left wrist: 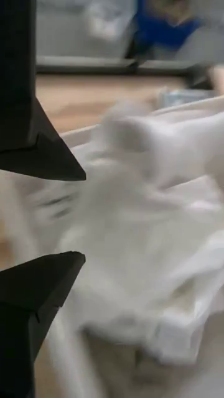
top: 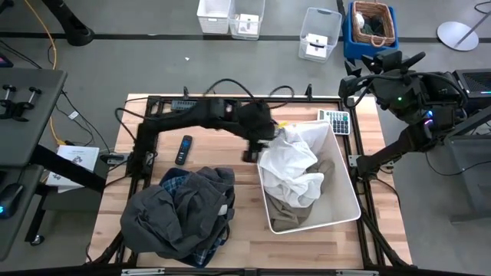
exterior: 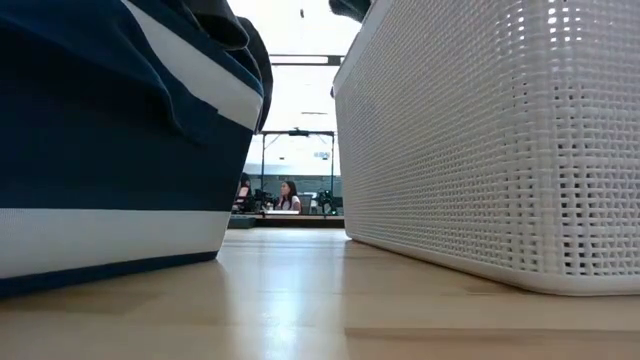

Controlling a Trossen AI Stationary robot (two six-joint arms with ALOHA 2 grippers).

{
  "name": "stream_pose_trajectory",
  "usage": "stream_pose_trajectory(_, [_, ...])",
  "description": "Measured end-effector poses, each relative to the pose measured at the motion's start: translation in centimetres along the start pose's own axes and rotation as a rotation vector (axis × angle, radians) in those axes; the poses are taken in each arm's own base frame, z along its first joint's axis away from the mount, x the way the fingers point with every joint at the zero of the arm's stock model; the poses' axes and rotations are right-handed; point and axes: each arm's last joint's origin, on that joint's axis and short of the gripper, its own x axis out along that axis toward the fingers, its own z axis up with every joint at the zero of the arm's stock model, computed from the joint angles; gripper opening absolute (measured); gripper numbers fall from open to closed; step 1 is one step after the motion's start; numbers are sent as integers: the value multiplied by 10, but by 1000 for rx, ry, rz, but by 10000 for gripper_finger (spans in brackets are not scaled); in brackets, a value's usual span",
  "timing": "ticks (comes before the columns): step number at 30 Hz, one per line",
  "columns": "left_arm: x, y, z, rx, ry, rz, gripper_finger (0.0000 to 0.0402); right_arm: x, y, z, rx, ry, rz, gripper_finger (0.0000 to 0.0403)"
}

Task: Sort clothes
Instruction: Adjust the blue laundry organizer to the table

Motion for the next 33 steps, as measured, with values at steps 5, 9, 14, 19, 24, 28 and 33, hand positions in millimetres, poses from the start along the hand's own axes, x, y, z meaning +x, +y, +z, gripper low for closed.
stream_pose_trajectory(5, [-52,-6,-27,-157,159,-115,154,0,0,0,-25,3,5,222])
stream_pose_trajectory(9, [-96,-24,-44,-199,216,-40,47,0,0,0,-36,5,8,222])
stream_pose_trajectory(14, [-130,-58,-82,-275,193,-45,6,0,1,0,-68,9,14,222])
stream_pose_trajectory(19, [-116,-123,-140,-297,270,-233,1,0,1,0,-95,10,17,222])
stream_pose_trajectory(24, [-89,-179,-191,-376,335,-293,0,0,1,0,-97,13,22,222])
stream_pose_trajectory(28, [-57,-207,-217,-351,375,-342,0,0,1,0,-108,13,22,222])
stream_pose_trajectory(33, [-5,-217,-245,-333,429,-373,0,0,1,0,-116,14,22,222])
